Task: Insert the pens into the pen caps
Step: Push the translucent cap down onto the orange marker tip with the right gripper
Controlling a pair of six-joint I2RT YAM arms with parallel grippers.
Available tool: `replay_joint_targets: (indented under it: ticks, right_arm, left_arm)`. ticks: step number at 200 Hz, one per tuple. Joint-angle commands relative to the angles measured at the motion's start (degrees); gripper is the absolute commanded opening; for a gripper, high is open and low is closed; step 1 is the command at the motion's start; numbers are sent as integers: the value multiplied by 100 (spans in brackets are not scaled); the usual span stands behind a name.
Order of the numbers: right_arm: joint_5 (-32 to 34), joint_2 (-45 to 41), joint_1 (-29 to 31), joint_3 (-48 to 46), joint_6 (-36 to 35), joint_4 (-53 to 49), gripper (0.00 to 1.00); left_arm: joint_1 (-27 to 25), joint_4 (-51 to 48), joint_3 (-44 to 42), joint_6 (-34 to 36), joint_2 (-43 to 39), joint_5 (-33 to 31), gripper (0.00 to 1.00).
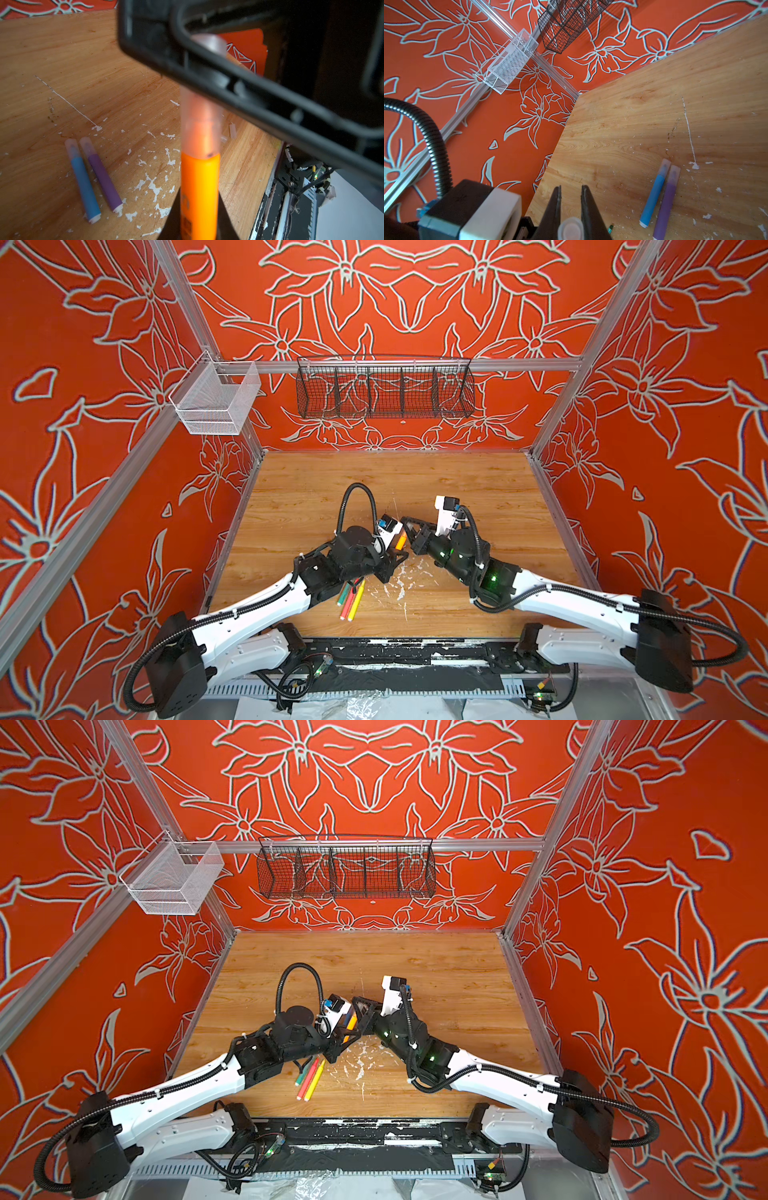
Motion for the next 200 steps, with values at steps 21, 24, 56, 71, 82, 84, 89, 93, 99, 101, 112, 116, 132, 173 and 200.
replay_joint_targets:
  ticks: [21,24,56,71,82,84,89,93,99,101,112,116,132,173,200]
  right_arm:
    - [-571,33,264,-130,91,-315,0]
    - [-581,41,269,-129,89,-315,0]
    - [-671,152,333,-123,109,-297,0]
    - [-693,216,376,-101,107,-282,0]
    - [-714,274,402,-99,123,-262,0]
    - [-715,283,411,-104,132,-255,0]
    - [-718,303,422,-105,139,-247,0]
    - [-719,326,437,-110,146,-230,0]
    - [-708,353,466,-109,146,-210,0]
    - [-696,358,477,-117,149,-209,0]
    - [-659,397,525,-127,170,-201,0]
    - [-646,409,543,-138,179,-196,0]
    - [-568,455,604,-197,210,-166,0]
    - [-656,643,777,-307,304,175,0]
    - [-647,731,961,-305,301,369,0]
  left_arm:
    - [30,657,592,321,176,-432,0]
    - [30,657,612,322,186,-458,0]
    - [47,699,783,408,281,-650,0]
    - [80,718,848,453,327,-731,0]
    - [120,722,917,463,390,-788,0]
    - [129,720,927,463,406,-797,0]
    - [154,702,974,459,438,-808,0]
    - [175,689,1004,455,463,-817,0]
    - [211,683,1044,455,495,-826,0]
    - [224,684,1062,455,503,-826,0]
    - [311,684,1131,424,562,-844,0]
    - [344,690,1159,412,579,-844,0]
    - [492,693,1257,359,629,-844,0]
    - [753,778,1417,323,620,-809,0]
    - [905,721,1591,338,663,-800,0]
